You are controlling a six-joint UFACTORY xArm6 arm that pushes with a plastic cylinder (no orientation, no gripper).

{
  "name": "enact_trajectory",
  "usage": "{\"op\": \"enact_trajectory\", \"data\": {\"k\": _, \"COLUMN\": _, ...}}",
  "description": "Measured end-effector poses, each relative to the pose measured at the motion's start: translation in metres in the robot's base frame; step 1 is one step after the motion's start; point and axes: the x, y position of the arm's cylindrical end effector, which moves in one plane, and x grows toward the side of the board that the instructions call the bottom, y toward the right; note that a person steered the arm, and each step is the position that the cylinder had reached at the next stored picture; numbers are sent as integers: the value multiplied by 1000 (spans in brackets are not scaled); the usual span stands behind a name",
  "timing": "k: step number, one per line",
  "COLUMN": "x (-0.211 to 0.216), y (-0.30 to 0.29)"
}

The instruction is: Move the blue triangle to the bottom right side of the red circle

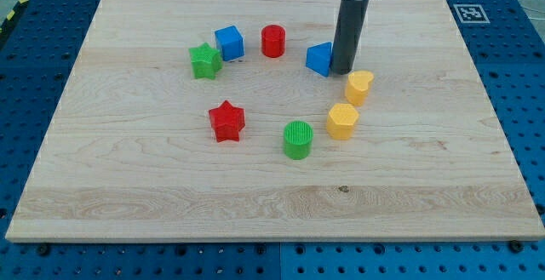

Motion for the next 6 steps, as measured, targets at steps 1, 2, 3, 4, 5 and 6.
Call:
{"op": "enact_trajectory", "data": {"k": 1, "x": -1, "y": -6}}
{"op": "enact_trajectory", "data": {"k": 2, "x": -7, "y": -10}}
{"op": "enact_trajectory", "data": {"k": 3, "x": -9, "y": -10}}
{"op": "enact_trajectory", "data": {"k": 4, "x": -9, "y": -4}}
{"op": "enact_trajectory", "data": {"k": 5, "x": -9, "y": 26}}
{"op": "enact_trajectory", "data": {"k": 6, "x": 13, "y": 52}}
